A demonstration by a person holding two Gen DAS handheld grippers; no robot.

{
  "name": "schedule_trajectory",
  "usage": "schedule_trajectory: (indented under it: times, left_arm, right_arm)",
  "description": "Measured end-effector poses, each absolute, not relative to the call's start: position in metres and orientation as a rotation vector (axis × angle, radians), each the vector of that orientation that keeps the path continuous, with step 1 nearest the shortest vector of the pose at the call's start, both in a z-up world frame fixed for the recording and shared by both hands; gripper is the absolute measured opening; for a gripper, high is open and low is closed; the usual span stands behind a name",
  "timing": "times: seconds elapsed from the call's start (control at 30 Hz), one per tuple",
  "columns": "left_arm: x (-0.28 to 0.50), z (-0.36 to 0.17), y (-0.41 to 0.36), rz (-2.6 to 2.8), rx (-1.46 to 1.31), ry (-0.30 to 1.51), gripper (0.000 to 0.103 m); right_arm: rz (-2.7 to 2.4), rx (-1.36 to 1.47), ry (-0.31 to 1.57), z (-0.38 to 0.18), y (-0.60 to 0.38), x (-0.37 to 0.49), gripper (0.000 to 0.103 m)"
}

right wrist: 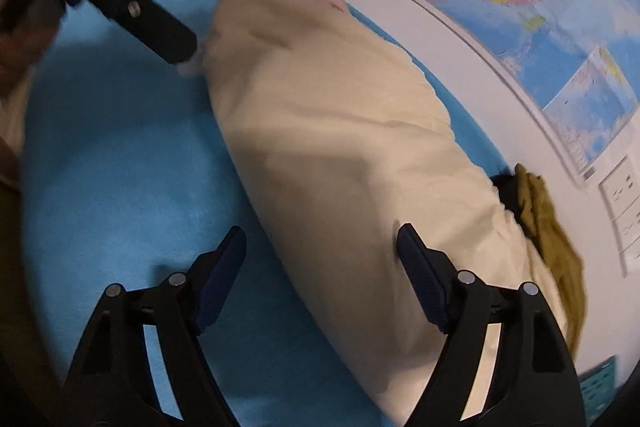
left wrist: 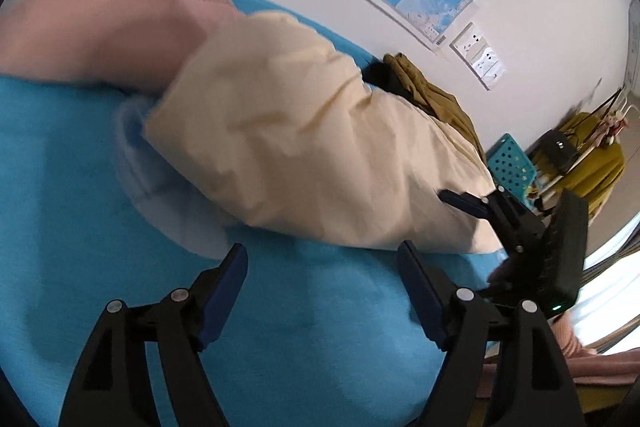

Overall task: Fold large clothes
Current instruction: 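Grasp the shirt bundle end with the right tool and roll it over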

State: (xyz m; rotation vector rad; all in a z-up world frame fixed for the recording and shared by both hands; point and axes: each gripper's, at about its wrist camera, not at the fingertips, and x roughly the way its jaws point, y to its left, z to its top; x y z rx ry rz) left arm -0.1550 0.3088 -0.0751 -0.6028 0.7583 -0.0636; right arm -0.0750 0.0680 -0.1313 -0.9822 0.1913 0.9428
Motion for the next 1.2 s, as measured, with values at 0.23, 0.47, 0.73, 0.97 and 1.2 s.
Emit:
schedule_trajectory:
  times: [0.23, 0.47, 0.73, 0.97, 1.2]
  left_arm:
    - [-0.132, -0.091, 0.308, -0.143, -0.714, 0.754, 0.076]
    - [-0.11, -0.091, 0.327, -0.188, -0.906, 0.639, 0.077]
    - [-0.072, -0.088, 0.338, -0.113, -0.926, 0.638, 0.079]
    - [-0.048, -0.088, 0.34, -0.036, -0.845, 0.694, 0.077]
    - [-0.049, -0.086, 0.331, 0.018, -0.766, 0.735, 0.055]
  right_arm:
    - [0.968, -0.875, 0.229, -0.115, 0.059, -0.061, 0.054]
    - [1.045, -0.669, 0.346, -0.087, 0.048, -0.043, 0.049]
    - [1.064, -0.635, 0.381, -0.091, 0.047, -0.043, 0.049]
    - [1.095, -0.548, 0.462, -0.09, 0.04, -0.038, 0.057]
    - [1.145, -0.124, 0.651, -0.072, -0.055, -0.012, 0.074]
